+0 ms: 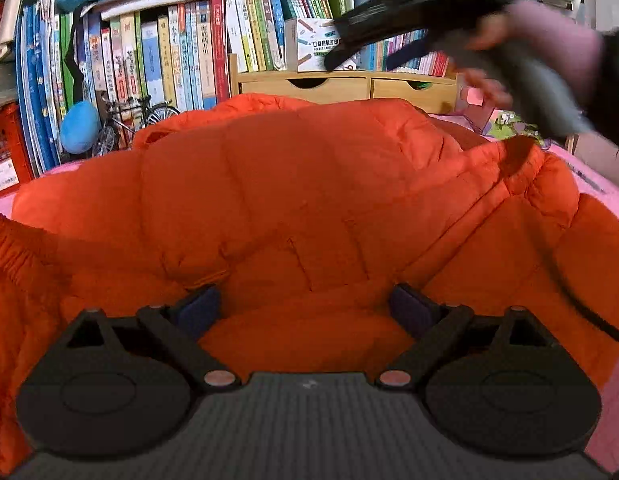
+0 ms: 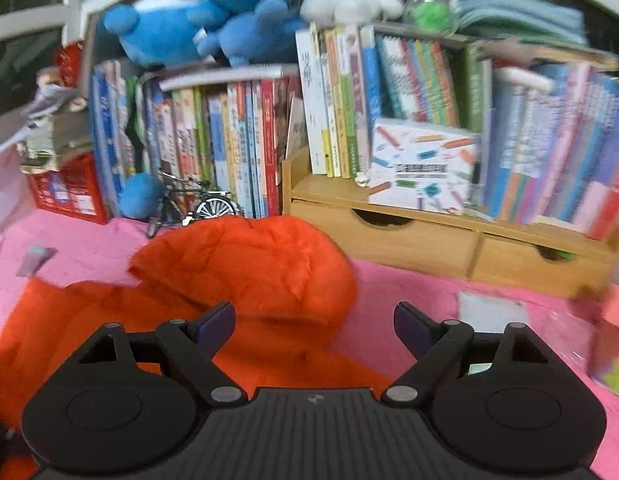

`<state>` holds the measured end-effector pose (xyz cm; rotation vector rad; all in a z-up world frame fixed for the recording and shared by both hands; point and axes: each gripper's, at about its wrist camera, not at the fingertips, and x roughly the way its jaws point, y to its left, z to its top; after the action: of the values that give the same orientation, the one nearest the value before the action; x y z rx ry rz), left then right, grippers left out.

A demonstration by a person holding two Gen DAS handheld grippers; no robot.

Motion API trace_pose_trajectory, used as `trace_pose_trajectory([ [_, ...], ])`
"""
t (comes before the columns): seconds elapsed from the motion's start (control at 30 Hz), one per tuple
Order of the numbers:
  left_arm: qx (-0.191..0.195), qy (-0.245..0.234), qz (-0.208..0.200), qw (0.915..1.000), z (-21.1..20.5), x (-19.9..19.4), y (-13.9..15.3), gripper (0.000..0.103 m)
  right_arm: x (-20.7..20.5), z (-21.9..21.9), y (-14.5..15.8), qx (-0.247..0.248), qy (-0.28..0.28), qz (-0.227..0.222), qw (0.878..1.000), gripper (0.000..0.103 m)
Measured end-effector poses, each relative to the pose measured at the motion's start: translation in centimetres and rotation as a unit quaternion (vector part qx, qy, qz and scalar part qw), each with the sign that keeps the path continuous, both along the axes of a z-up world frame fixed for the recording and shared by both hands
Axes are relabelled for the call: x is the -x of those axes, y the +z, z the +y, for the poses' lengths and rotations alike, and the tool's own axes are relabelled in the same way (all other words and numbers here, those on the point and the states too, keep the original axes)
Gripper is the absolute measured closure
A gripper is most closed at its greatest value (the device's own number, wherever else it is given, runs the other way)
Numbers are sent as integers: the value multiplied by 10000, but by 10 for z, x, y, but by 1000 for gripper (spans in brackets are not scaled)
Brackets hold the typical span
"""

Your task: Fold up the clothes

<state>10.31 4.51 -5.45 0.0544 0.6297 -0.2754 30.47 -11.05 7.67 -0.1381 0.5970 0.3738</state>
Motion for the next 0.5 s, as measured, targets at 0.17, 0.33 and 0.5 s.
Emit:
trace_pose_trajectory([
  [0.17,234,-51,129,9996,5,-5,2,6,-67,39,-23,274,1,184,9995,16],
  [0.33,295,-58,148,9994,6,-3,3,6,-119,67,-48,621,-159,430,9970,16],
  [0.5,338,-66,159,9993,6,-3,4,5,-143,86,-67,907,-75,600,9940,56],
])
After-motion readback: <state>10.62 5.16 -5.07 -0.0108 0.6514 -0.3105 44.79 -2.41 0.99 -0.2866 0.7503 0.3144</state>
